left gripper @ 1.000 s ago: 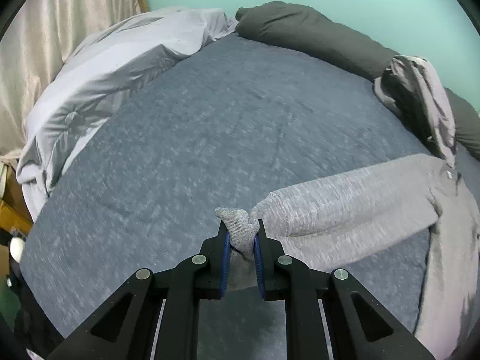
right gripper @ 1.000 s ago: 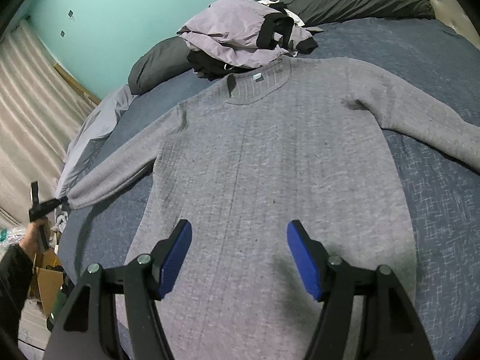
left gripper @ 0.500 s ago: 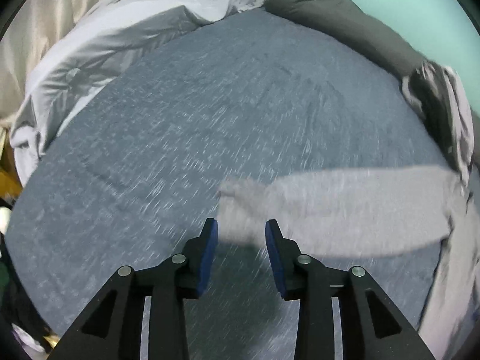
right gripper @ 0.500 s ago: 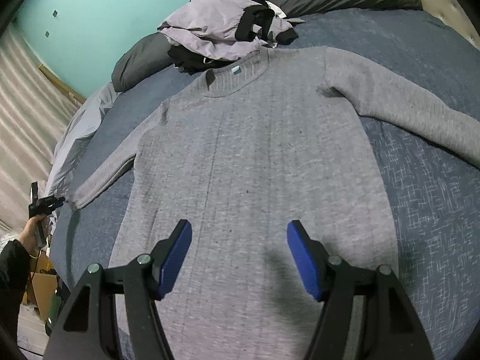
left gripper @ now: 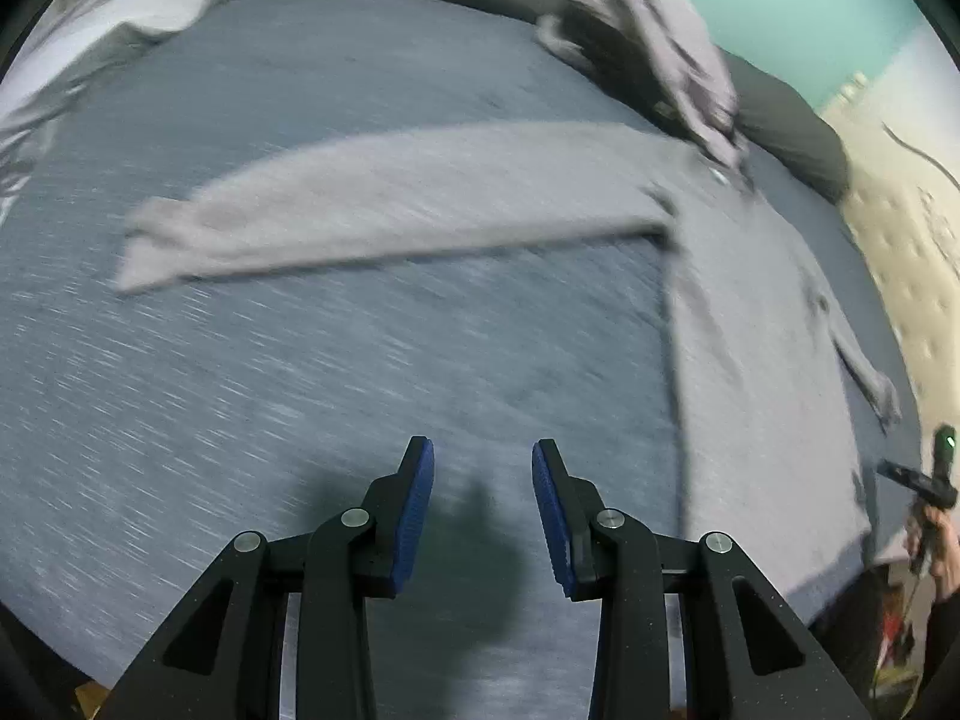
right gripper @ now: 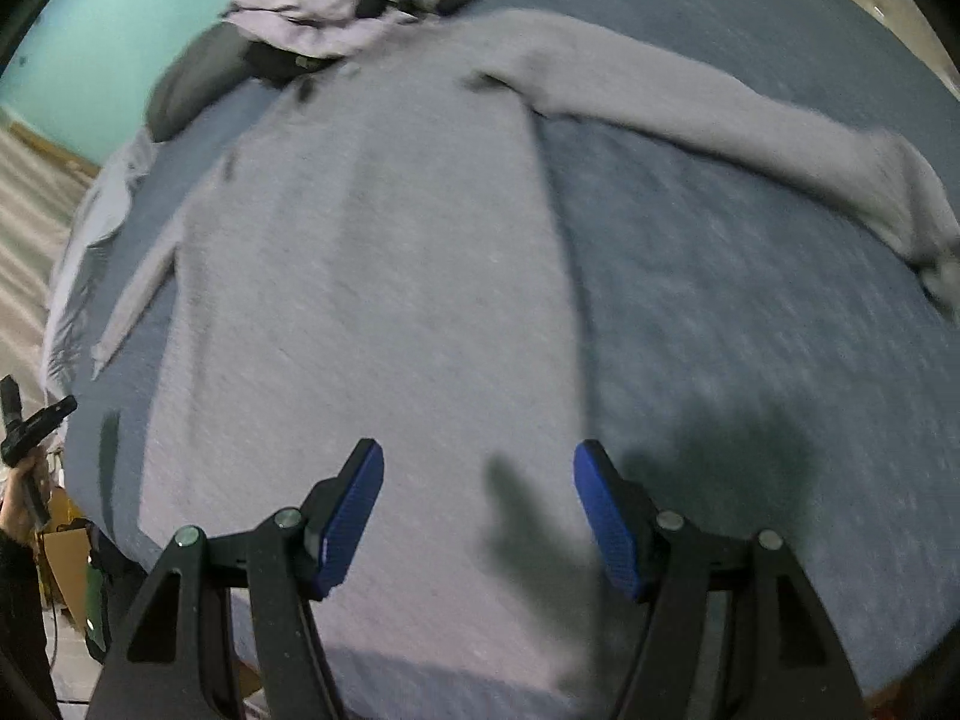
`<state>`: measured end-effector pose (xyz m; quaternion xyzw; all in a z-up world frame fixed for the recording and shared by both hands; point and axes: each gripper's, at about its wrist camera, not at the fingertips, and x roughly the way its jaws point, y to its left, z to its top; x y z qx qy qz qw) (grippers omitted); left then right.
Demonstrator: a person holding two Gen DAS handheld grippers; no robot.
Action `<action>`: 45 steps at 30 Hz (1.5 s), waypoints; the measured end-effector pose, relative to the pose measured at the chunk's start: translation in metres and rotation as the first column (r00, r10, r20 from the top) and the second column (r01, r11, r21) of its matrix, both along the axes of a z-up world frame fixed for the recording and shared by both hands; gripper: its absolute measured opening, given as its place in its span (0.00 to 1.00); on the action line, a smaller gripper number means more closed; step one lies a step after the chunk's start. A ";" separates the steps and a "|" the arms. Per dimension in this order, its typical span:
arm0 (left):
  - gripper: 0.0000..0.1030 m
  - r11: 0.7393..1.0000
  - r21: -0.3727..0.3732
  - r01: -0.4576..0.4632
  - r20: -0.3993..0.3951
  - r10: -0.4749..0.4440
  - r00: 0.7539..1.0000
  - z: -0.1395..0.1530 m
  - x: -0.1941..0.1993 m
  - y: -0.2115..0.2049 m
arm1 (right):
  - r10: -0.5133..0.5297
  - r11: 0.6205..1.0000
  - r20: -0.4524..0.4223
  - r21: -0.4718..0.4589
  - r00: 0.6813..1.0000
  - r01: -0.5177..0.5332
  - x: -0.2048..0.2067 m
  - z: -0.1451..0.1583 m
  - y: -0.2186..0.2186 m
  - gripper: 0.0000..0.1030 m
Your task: Fold clothes
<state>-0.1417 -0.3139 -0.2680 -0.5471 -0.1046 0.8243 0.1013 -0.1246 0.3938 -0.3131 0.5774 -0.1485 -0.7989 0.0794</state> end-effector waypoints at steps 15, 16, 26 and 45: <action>0.36 0.987 0.077 0.143 0.120 -0.152 0.981 -0.041 0.046 0.115 | -0.017 0.999 0.126 -0.049 0.992 0.023 0.044 -0.030 0.028 0.65; 0.36 0.985 0.073 0.155 0.128 -0.164 0.978 -0.044 0.048 0.121 | -0.012 0.999 0.131 -0.051 0.991 0.019 0.045 -0.032 0.027 0.65; 0.36 0.972 0.074 0.223 0.199 -0.233 0.952 -0.071 0.059 0.155 | 0.031 0.997 0.172 -0.074 0.985 -0.019 0.050 -0.042 0.015 0.65; 0.04 0.948 0.057 0.313 0.186 -0.318 0.930 -0.056 0.070 0.172 | 0.146 0.985 0.095 -0.104 0.985 -0.136 0.059 -0.017 0.009 0.05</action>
